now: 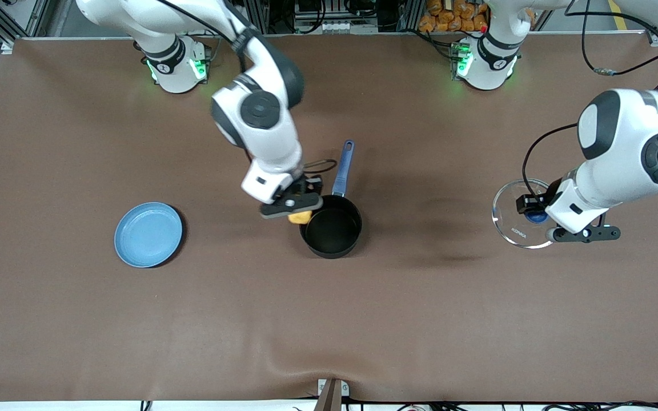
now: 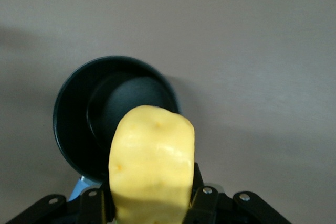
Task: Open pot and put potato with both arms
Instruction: 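Lower the lid onto the table while the right gripper carries the potato over the pot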
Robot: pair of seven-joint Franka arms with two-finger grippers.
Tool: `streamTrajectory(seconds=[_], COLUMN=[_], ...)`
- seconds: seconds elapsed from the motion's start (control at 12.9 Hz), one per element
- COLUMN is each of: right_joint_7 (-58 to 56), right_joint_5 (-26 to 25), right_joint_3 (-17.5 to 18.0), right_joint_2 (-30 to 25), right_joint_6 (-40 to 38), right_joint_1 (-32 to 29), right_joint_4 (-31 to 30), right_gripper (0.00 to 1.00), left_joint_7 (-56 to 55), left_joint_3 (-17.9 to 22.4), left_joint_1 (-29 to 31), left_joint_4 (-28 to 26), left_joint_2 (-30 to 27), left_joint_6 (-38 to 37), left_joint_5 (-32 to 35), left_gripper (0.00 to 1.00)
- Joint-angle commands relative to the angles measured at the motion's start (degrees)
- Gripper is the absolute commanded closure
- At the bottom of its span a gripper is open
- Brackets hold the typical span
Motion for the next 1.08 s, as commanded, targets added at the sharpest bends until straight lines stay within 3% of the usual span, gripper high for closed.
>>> streamTrajectory(seconds=[0.0, 0.15, 0.54, 1.01], right_joint_7=[0.9, 1.2, 3.5, 6.4], right_joint_5=[-3.0, -3.0, -3.0, -2.5], right_joint_3=[-3.9, -5.6, -6.1, -6.3], right_joint_2=[7.5, 9.8, 14.1, 17.3], right_joint_6=[-0.9, 1.9, 6.4, 11.1], right_joint_1=[5.0, 7.0, 8.4, 8.5], right_joint_4=[8.2, 8.6, 8.6, 8.5], right_gripper=[1.00, 1.00, 1.00, 1.00], left_joint_7=[4.3, 5.5, 5.7, 7.3], left_joint_3=[-0.5, -0.4, -0.5, -0.8], left_joint_1=[2.9, 3.0, 3.6, 6.5], left_joint_4=[-9.6, -15.5, -21.6, -21.8], left_joint_2=[-1.6, -1.3, 3.1, 6.5], left_joint_6=[11.4, 20.2, 33.2, 36.4], left_joint_5=[-1.0, -1.0, -1.0, -1.1], left_gripper=[1.00, 1.00, 1.00, 1.00])
